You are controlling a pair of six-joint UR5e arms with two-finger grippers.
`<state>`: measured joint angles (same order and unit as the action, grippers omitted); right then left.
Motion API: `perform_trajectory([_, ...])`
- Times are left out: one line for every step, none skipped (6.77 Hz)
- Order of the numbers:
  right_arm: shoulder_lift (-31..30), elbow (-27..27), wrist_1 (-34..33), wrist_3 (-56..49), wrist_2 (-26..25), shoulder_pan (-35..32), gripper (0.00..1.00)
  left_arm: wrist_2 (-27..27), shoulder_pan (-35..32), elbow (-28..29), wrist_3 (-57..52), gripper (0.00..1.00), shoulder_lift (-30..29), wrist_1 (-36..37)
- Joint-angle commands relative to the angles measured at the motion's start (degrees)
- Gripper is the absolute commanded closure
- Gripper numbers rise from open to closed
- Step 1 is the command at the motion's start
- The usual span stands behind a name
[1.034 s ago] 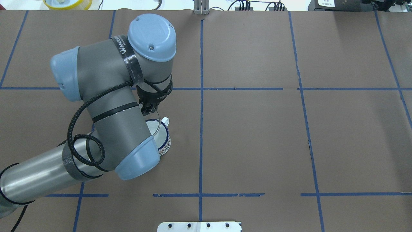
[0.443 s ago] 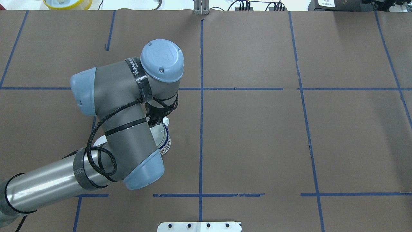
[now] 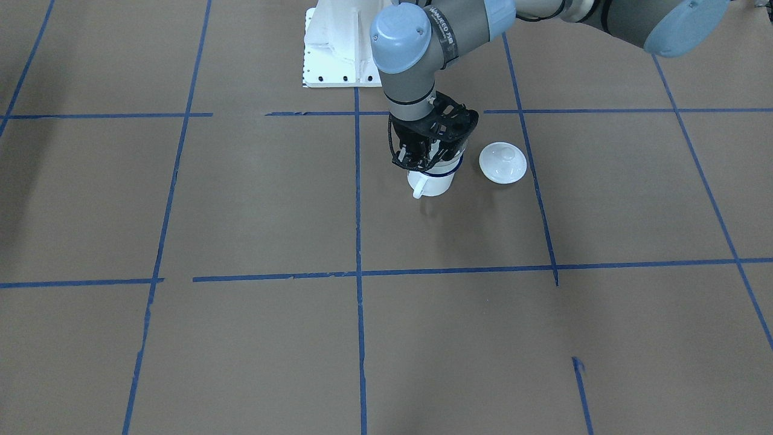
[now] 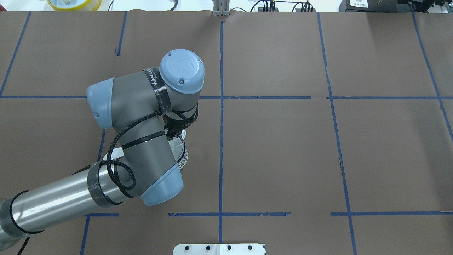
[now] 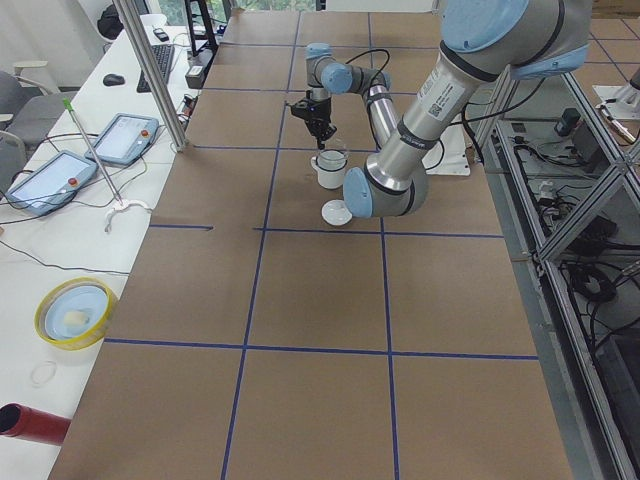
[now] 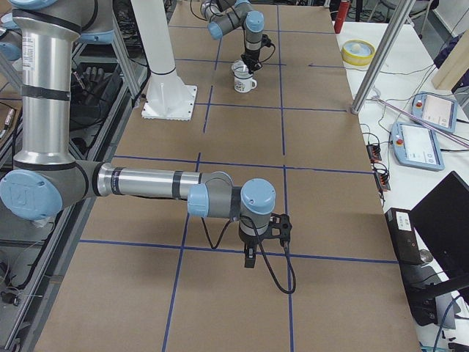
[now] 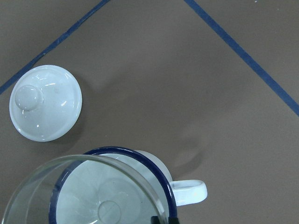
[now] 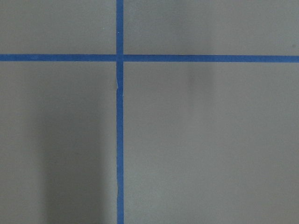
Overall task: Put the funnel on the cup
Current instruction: 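Hold the funnel seated in the mug with the left gripper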
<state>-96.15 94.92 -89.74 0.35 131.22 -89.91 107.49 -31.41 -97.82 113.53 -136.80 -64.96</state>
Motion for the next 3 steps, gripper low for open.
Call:
perform_trajectory([0.00,0.00,0.00,0.00,0.00,0.00,0.00,0.00,0.04,0.26,-0.93,1.00,0.48,-1.47])
perform_trajectory([0.00,0.00,0.00,0.00,0.00,0.00,0.00,0.00,0.04,0.26,-1.12,1.00,0.65,-1.57])
perform_trajectory([0.00,0.00,0.00,0.00,0.00,0.00,0.00,0.00,0.04,0.26,-1.21,1.00,0.65,-1.75])
